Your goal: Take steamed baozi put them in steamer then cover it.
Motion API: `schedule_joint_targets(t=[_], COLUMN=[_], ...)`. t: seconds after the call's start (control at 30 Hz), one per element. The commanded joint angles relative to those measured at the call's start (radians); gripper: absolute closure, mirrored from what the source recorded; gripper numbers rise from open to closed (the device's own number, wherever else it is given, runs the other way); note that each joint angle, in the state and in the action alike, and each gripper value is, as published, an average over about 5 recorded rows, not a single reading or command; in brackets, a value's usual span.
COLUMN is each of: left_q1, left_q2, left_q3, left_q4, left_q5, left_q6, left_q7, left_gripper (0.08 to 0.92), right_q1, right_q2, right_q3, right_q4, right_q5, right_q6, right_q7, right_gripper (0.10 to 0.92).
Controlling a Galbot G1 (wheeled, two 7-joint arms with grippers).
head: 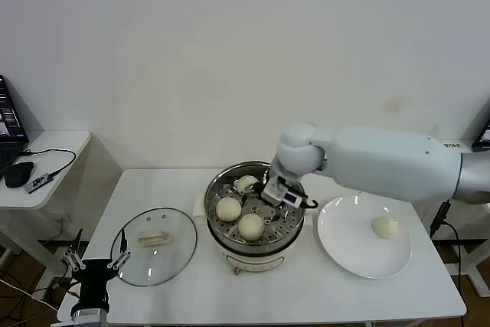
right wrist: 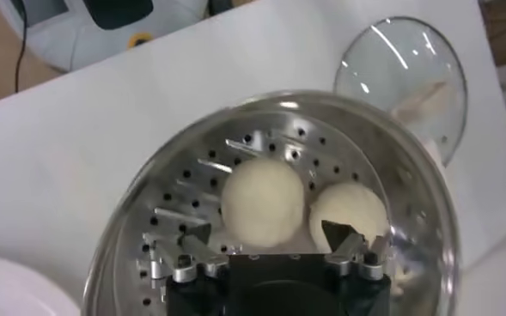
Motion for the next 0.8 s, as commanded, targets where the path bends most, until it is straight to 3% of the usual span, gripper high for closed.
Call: schedule_joint_targets(t=[0.03,0.3,0.53,0.8], left_q1=[-0.001,-0.005,-0.015,-0.013], left_q2=[0.009,0.033,0.043,0.046], left_q3=[-0.001,0.003,0.025,0.037], left_q4=[0.001,0.007,0.004,-0.010], left_q5=[-0.001,-0.002,0.000,0.006], left_q6=[0.001,0.001,0.004,0.008], left_q7=[0.001,0.002,0.005,0.009], left_gripper=[0.177,0.177,0.177,0.177], right_q1=[0.040,-0.012,-0.142,-0.366], right_q2=[-0.138,-0.397,-0.580,-0.657], right_q3=[0.104,0.178,0.253,0.373], right_q4=[-0.004,0.035,0.034,-0.036], right_q5=[0.047,0.129,0.091,-0.088], right_q6=[-0.165,-0.375,-0.368,-0.311], right_q7=[-0.041,-0.059,-0.074,-0.079], right_gripper=[0.203,0.203,0.203,0.203])
